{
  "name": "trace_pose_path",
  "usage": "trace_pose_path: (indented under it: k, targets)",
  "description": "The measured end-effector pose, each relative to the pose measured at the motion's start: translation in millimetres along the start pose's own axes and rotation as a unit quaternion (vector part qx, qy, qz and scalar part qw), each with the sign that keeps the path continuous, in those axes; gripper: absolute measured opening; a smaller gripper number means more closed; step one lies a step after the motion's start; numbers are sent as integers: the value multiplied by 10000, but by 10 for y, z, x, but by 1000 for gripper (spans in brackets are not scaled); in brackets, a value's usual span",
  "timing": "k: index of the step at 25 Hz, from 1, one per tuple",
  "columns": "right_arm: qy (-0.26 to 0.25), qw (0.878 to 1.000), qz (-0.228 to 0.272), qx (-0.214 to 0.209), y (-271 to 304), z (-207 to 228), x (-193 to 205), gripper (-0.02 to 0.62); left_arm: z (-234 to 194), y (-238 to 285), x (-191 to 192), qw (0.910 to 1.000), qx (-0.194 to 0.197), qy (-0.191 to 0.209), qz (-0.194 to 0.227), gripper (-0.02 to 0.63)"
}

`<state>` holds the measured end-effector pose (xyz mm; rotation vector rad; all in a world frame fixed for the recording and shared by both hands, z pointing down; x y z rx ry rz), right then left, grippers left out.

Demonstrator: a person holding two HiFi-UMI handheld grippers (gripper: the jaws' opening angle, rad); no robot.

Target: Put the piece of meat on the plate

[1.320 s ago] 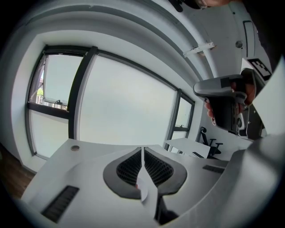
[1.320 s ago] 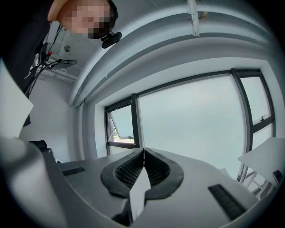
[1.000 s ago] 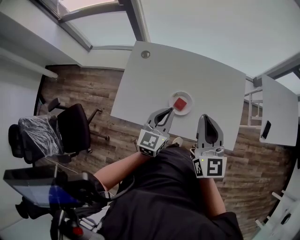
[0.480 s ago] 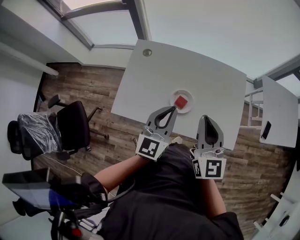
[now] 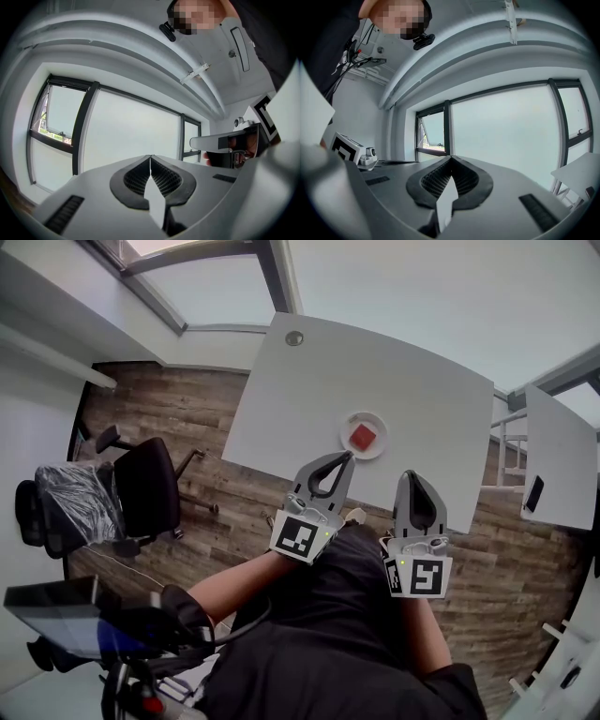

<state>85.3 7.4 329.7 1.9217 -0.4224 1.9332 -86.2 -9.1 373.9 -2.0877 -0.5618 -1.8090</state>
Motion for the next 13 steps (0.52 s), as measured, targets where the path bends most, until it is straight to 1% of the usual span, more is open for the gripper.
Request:
trace_pose_path:
  k: [7, 13]
  targets:
    - [-16, 10000, -24, 63, -10, -60, 18, 6, -19, -21, -4, 10000, 88, 0, -27, 9]
    - [-58, 9999, -75, 35, 68, -99, 18, 6, -73, 1, -25, 9998, 152, 117, -14, 9]
Point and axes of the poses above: the fingertips, and each gripper's own axes: y forward along the fingers, z to its right, x out of its underside, the point moved 8 cm from there along -y, backward along the fingers, and after that the axes turned 1 degree about -y, right-handed, at the moved point
